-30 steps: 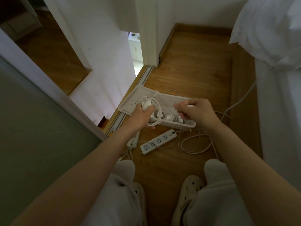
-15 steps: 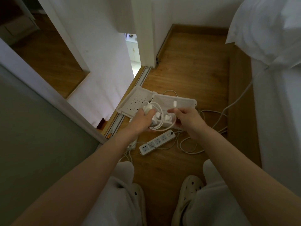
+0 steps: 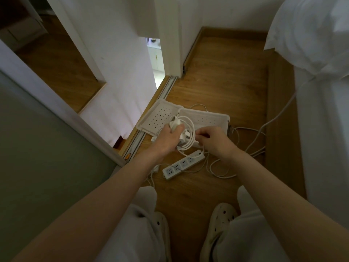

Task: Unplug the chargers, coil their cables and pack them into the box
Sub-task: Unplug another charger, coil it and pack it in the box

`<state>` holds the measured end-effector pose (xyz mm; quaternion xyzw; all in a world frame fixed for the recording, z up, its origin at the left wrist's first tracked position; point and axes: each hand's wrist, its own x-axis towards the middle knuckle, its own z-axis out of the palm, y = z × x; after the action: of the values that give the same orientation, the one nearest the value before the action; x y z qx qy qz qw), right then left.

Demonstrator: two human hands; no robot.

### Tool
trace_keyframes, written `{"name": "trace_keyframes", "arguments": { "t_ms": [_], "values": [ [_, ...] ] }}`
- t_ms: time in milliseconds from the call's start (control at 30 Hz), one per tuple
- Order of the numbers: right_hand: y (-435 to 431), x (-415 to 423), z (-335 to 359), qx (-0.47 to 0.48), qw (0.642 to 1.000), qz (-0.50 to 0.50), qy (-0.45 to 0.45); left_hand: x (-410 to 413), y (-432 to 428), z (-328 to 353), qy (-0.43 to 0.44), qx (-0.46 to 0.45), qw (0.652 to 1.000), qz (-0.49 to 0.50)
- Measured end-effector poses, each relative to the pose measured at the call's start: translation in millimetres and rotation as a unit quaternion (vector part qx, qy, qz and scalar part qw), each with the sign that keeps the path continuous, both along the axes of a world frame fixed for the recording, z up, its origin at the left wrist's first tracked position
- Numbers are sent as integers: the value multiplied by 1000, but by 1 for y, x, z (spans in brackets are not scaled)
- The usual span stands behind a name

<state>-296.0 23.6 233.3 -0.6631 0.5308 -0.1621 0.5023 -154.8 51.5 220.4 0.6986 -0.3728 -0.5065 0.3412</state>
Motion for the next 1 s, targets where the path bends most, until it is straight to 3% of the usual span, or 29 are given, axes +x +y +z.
{"name": "trace_keyframes", "arguments": {
  "t_ms": [233, 533, 700, 867, 1000],
  "values": [
    [3, 4, -7, 148, 960, -152, -180, 3, 1, 1, 114, 15, 993, 11],
    [10, 11, -8, 120, 946, -142, -264, 3, 0, 1, 145, 29, 988, 31],
    [10, 13, -9, 82, 961, -108, -242, 6, -1, -3, 114, 35, 993, 25],
    [11, 12, -11, -14, 984, -38, -172, 8, 1, -6, 78, 40, 996, -1],
    [4, 7, -11, -1, 992, -24, -123, 6, 1, -6, 92, 37, 995, -31]
  ]
}}
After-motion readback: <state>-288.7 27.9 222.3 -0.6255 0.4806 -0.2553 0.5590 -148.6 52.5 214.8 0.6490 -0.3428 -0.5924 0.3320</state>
